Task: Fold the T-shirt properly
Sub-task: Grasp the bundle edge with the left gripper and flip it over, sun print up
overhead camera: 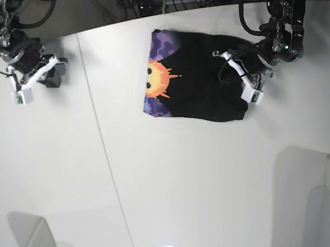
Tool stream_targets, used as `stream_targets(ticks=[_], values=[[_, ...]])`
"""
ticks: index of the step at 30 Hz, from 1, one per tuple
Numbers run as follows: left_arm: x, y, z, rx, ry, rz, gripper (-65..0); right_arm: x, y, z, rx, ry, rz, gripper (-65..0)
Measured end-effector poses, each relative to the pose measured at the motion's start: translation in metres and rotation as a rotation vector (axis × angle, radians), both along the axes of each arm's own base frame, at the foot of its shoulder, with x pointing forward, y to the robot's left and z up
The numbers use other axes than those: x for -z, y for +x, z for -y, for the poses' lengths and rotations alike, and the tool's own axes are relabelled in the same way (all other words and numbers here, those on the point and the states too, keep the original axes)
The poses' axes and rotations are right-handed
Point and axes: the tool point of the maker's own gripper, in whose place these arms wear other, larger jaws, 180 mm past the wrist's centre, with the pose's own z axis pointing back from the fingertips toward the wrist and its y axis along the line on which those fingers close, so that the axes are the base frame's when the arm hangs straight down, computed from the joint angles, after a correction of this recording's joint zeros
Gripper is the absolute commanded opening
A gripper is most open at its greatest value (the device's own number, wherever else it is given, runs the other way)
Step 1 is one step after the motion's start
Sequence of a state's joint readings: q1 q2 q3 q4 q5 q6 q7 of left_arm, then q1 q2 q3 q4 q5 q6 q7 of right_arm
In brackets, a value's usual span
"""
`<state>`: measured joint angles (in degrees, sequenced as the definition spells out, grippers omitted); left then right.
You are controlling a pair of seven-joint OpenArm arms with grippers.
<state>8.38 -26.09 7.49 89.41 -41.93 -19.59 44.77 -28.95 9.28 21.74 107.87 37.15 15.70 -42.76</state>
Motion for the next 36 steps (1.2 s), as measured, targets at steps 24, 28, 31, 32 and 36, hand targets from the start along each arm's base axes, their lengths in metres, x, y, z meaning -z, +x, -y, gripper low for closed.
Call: stream_targets(ticks=[24, 28, 31, 32, 36], values=[[-0.003, 0.045, 0.07, 0.811, 0.566, 0.318, -65.0, 0.011, -0.029, 0.014, 0.182, 0.046, -0.036, -65.0], [-0.003, 0.046, 0.072, 0.914, 0.635, 0.358, -65.0, 0.014, -0.033, 0.008, 0.22, 0.077, -0.042, -65.0], [-0.003, 0.047, 0.077, 1.016, 0.7, 0.388, -65.0, 0.015, -0.034, 0.006, 0.235, 0.088, -0.044, -65.0], [-0.004, 0.048, 0.08, 1.039, 0.711, 0.408, -65.0, 0.015, -0.035, 0.005, 0.237, 0.091, -0.045, -65.0], [-0.004, 0.047, 0.087, 1.086, 0.713, 0.447, -65.0, 0.015, -0.034, 0.003, 0.246, 0.1, -0.038, -65.0]])
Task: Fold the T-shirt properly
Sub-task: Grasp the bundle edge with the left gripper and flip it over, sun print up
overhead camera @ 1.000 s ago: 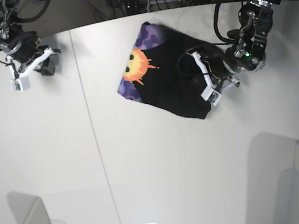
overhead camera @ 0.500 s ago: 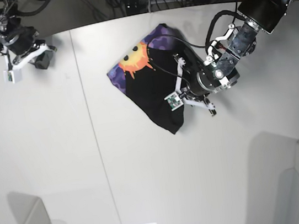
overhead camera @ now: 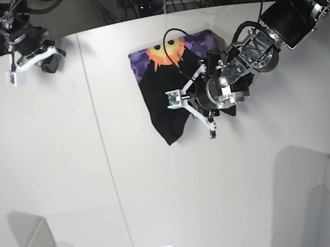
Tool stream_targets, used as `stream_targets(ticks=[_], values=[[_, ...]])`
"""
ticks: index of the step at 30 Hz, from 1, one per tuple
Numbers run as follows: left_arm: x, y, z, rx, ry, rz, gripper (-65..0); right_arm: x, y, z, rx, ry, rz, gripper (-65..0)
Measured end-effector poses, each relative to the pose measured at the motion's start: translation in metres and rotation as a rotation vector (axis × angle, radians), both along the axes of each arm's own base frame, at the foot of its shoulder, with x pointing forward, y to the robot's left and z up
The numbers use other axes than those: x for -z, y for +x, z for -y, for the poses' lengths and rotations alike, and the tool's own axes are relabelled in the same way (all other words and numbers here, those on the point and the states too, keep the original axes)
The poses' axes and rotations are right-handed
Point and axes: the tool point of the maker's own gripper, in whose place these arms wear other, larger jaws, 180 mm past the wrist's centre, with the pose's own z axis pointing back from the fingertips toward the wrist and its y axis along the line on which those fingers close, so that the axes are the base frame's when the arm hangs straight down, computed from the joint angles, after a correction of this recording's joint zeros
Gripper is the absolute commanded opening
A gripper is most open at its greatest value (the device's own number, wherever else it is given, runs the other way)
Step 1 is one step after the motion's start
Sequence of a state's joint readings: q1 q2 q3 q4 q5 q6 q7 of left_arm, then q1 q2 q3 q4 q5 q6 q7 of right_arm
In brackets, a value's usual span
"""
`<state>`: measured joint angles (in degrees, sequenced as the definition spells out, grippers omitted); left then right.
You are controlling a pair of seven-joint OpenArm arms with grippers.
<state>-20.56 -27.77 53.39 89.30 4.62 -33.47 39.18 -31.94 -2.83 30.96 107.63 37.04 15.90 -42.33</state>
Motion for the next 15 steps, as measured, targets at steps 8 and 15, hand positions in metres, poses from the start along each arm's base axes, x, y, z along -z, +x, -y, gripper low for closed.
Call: stream_targets(ticks=[8, 15], values=[[0.0, -0.001, 0.017, 0.053, 0.015, 0.015, -65.0, 0.002, -0.001, -0.007, 0.013, 0.024, -0.003, -65.0], [-0.001, -0.005, 0.034, 0.068, -0.012, 0.011, -65.0, 0.002, -0.001, -0.007, 0.012, 0.022, -0.003, -65.0]])
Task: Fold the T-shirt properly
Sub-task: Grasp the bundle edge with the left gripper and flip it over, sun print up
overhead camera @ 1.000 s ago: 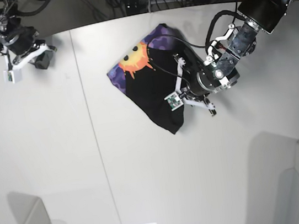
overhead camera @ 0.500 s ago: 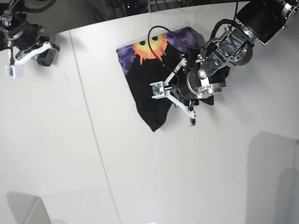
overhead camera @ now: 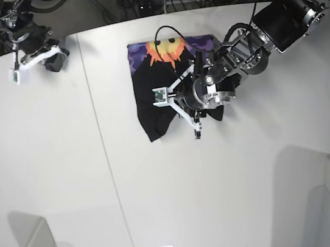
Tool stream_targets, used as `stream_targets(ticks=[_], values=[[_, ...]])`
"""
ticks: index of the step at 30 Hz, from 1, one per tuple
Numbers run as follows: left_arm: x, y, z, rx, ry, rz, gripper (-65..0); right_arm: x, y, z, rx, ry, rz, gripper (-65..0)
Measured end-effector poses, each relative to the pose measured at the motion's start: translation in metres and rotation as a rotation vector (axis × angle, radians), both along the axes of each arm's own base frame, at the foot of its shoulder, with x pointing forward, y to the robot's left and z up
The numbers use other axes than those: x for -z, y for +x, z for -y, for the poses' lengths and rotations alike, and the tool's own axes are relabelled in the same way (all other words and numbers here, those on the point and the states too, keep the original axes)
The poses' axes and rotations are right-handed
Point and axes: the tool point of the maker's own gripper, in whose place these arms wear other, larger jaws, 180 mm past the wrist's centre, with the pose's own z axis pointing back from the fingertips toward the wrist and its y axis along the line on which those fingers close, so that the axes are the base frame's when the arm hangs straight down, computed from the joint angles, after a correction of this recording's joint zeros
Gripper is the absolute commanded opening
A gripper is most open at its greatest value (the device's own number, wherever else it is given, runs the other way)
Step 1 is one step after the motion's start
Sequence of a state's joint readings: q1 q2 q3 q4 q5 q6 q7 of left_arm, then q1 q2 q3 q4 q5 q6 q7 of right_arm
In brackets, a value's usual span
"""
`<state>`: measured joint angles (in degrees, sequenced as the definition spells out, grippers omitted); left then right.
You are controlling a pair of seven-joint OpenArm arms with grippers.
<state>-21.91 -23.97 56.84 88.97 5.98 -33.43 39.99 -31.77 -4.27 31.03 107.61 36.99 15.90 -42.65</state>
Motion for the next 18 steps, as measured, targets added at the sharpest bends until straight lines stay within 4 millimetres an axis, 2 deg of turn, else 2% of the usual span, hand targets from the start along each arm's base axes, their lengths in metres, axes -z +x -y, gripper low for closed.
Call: stream_targets(ticks=[4, 18], values=[[0.0007, -0.0051, 0.0082, 0.011, -0.022, -0.012, -65.0, -0.0008, 0.002, 0.0, 0.0, 0.0, 0.005, -65.0], [0.0088, -0.0063, 0.0052, -0.019, -0.053, -0.042, -65.0, -0.0012, 0.0024, 0.0017, -0.003, -0.005, 0.005, -65.0]])
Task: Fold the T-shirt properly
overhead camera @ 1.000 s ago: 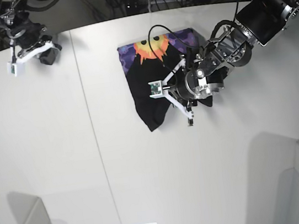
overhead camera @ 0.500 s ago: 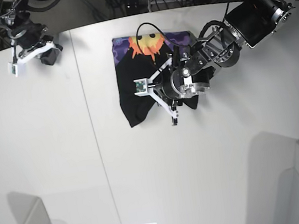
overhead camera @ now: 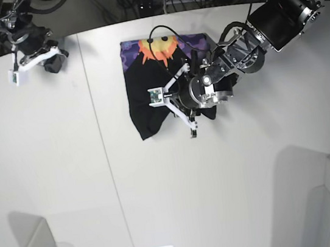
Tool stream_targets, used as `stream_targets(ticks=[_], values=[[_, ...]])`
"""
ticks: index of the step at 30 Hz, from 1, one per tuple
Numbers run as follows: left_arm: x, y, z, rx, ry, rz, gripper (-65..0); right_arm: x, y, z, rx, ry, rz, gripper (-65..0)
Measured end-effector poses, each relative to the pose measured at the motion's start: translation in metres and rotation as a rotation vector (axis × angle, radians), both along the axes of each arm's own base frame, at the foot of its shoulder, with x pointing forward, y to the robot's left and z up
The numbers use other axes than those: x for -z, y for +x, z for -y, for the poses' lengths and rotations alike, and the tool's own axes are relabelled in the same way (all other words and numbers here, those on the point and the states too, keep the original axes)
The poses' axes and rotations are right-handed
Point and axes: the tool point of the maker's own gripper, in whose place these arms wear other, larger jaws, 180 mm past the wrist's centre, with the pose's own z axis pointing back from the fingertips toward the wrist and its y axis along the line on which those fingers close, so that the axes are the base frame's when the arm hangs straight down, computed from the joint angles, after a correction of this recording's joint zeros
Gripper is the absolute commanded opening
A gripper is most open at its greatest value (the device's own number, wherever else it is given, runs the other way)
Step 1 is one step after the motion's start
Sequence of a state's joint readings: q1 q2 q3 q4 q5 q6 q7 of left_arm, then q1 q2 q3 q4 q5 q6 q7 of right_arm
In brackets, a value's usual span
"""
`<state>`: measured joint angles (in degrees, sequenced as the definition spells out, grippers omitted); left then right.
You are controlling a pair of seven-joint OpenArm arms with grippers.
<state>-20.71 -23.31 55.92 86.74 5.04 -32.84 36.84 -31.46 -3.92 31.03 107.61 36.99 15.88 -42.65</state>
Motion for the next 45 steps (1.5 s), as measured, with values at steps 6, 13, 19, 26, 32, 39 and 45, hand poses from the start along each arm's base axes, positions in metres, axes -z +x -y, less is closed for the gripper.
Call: stream_targets(ticks=[6, 13, 19, 26, 32, 39, 45], values=[[-0.001, 0.001, 0.001, 0.0, -0.002, -0.002, -65.0, -0.001, 0.003, 0.0, -0.001, -0.001, 0.008, -65.0], [-0.009, 0.015, 0.0, -0.004, 0.002, 0.041, -24.0, -0.001, 0.003, 0.001, -0.002, -0.002, 0.007, -65.0], [-0.021, 0.032, 0.0, -0.002, 0.005, 0.066, -8.6, -0.001, 0.003, 0.0, -0.002, -0.002, 0.007, -65.0], [-0.05, 0.043, -0.009, -0.04, 0.052, 0.121, -8.4, -0.002, 0.003, 0.001, -0.003, -0.003, 0.008, -65.0], [-0.132, 0.07, 0.002, -0.152, -0.116, 0.297, -8.7, -0.002, 0.004, 0.003, -0.022, -0.017, 0.006, -65.0], [-0.154, 0.056, -0.041, -0.338, -0.221, 0.328, -26.0, -0.007, 0.003, 0.005, -0.026, -0.034, 0.011, -65.0], [-0.121, 0.029, -0.087, -0.497, -0.258, 0.245, -65.0, -0.037, 0.003, 0.019, -0.06, -0.13, 0.098, -65.0]])
